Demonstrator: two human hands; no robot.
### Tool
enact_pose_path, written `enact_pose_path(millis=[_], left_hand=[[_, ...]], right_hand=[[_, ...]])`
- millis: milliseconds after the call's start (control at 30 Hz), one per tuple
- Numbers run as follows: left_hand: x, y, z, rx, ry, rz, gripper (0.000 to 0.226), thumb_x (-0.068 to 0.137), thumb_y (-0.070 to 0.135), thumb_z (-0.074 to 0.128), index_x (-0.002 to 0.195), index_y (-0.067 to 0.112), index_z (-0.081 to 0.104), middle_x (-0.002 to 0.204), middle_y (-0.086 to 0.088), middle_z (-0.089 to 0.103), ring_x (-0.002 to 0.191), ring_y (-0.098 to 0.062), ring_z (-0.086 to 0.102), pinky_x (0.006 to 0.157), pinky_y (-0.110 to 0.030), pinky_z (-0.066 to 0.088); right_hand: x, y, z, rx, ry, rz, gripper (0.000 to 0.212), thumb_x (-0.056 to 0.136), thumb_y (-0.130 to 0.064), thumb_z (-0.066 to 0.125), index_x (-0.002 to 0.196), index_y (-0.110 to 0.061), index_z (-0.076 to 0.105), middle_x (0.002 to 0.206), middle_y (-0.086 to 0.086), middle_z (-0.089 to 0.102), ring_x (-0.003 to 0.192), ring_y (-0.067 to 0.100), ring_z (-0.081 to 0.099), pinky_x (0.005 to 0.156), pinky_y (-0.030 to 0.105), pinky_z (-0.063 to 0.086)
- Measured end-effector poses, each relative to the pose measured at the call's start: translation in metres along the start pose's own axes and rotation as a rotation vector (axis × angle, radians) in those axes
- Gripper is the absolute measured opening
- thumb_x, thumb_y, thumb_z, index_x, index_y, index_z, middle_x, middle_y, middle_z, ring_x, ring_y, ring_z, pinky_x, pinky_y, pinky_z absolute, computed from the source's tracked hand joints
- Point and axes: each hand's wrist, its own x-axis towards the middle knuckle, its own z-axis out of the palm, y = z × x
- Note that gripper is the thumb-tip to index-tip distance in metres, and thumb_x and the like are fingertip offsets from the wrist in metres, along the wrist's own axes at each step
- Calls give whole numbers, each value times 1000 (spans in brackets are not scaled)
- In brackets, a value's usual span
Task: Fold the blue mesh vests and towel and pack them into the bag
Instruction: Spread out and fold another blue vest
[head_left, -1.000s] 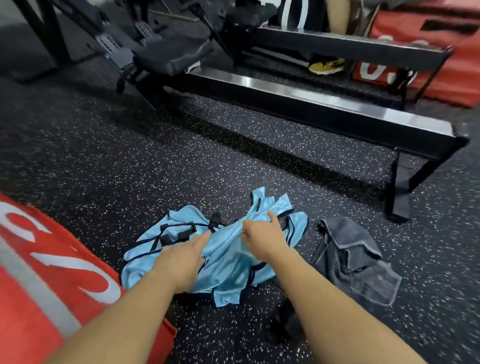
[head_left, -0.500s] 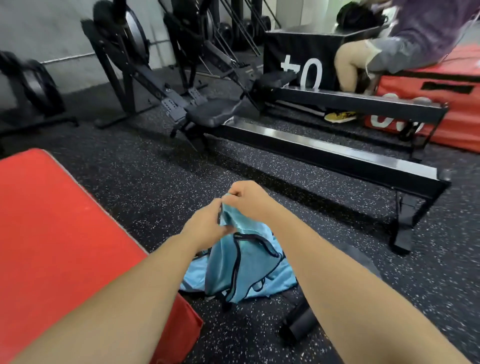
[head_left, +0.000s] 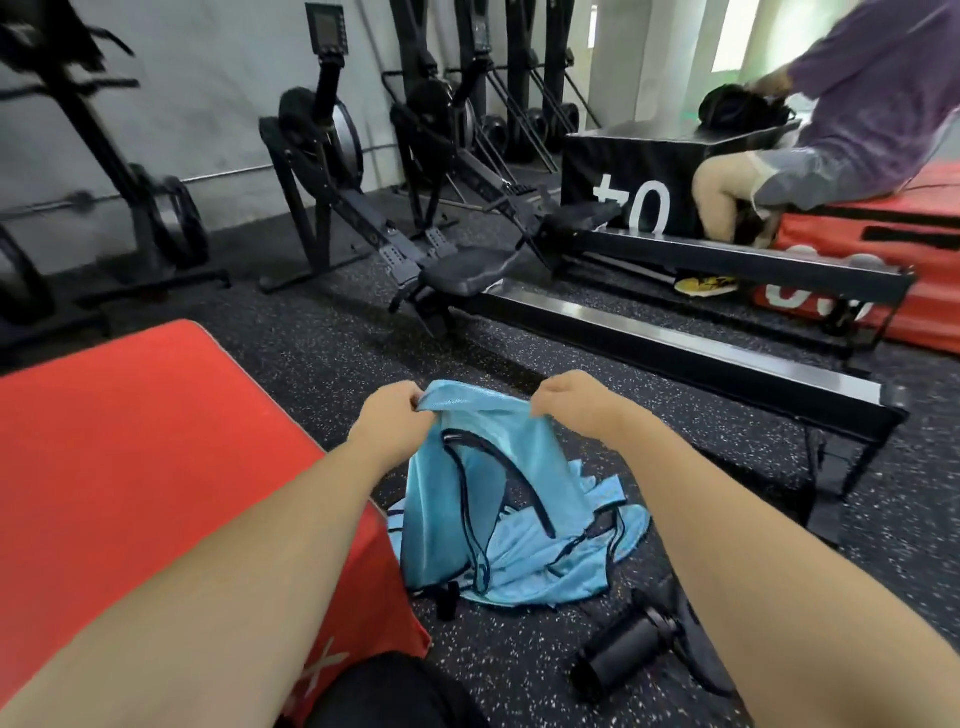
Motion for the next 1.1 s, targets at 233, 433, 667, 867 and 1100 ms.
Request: enact_pose_path(millis=[233, 433, 667, 867, 1100], left_hand=[[-28, 12, -18, -71, -269, 112, 89, 73, 19, 84, 147, 19, 36, 145, -6, 46, 134, -17, 44, 109, -29, 36], [-36, 35, -20, -309, -175, 263, 44, 71, 0, 69, 110, 19, 58, 99, 2, 67, 90, -15, 62, 79, -33, 51], [-38, 38, -17, -283, -20, 109, 18, 73, -7, 42, 60, 1, 52, 59, -6, 46, 59, -19, 36, 57, -32, 31], [-44, 50, -23, -307, 23, -12, 8, 56, 21, 35, 51, 15, 35, 54, 0, 38, 60, -21, 31, 59, -32, 27], [-48, 43, -29, 84, -14, -34, 21, 88, 19, 46, 68, 14, 51, 72, -1, 57, 74, -28, 54, 65, -31, 39]], right_hand=[[-9, -48, 10, 230, 18, -44, 28, 97, -9, 48, 70, -17, 50, 64, -3, 42, 55, 9, 34, 43, 14, 31], [-11, -68, 20, 537, 2, -70, 21, 90, -10, 59, 71, -18, 66, 70, 7, 58, 66, 21, 50, 63, 28, 38], [-28, -70, 0, 620, -79, -49, 11, 91, -23, 66, 93, -16, 58, 84, 9, 59, 77, 22, 51, 74, 34, 44], [-38, -51, 2, 298, -341, 214, 38, 85, -51, 66, 99, -16, 64, 92, 5, 71, 81, 19, 60, 81, 34, 44], [-32, -52, 2, 614, -122, 148, 13, 89, -17, 69, 94, -12, 58, 88, 9, 66, 73, 18, 62, 71, 29, 49]])
